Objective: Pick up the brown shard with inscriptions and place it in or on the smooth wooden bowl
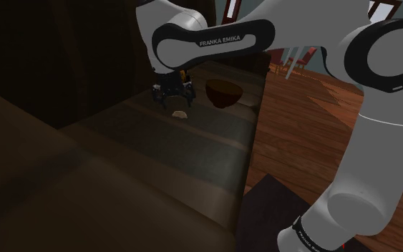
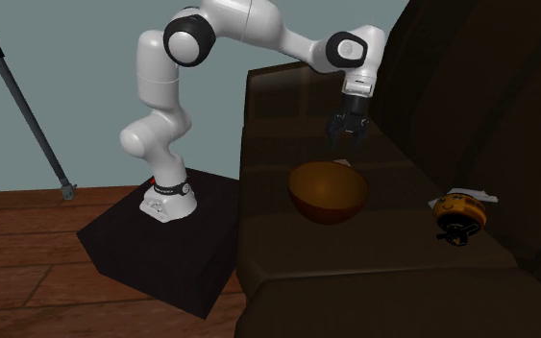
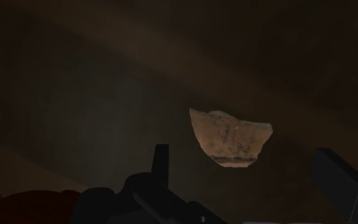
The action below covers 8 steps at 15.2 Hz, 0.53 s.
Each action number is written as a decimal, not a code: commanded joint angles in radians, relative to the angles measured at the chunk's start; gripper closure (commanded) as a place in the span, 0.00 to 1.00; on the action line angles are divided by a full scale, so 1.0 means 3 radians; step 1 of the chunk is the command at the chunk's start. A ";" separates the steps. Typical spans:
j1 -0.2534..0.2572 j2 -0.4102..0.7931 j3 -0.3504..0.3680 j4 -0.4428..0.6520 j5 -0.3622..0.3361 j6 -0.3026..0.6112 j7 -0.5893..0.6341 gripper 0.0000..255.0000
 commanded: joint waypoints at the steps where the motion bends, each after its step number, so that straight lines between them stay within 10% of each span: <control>1: -0.0001 0.0001 -0.0001 -0.0004 -0.0001 0.0006 0.0000 0.00; 5: -0.0001 0.0001 -0.0001 -0.0004 -0.0001 0.0006 0.0000 0.00; 6: -0.0001 0.0001 -0.0001 -0.0004 -0.0001 0.0006 0.0000 1.00; 8: -0.0001 0.0001 -0.0001 -0.0004 -0.0001 0.0006 0.0000 1.00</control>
